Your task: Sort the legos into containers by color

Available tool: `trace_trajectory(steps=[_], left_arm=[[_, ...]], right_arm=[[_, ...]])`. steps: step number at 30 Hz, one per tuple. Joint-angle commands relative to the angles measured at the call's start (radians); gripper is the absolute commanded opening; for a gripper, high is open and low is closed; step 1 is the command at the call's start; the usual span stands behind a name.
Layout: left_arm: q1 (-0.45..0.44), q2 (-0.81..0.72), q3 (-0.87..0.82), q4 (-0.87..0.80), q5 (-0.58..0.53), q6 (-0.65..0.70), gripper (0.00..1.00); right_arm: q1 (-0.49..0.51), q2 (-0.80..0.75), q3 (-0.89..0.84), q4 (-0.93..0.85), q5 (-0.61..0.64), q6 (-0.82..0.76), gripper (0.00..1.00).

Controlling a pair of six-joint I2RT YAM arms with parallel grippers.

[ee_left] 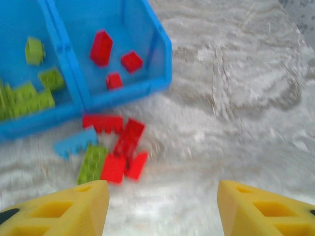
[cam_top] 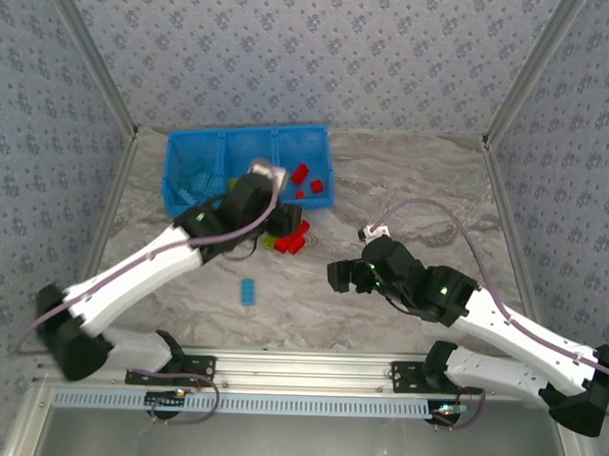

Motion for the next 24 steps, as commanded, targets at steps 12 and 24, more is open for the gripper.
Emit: trace_trajectory(steps=[12, 24], left_arm=[[-0.128, -0.022, -0.435, -0.166, -0.045, -0.481, 0.81], [-0.126, 0.265, -0.419, -0.018, -0.032, -0.466, 0.40]], right_arm=[[-0.032, 0.164, 0.053, 0.066, -0.065, -0.026, 1.00], [-0.031, 0.154, 0.035, 0.024, -0.071, -0.001, 1.00]])
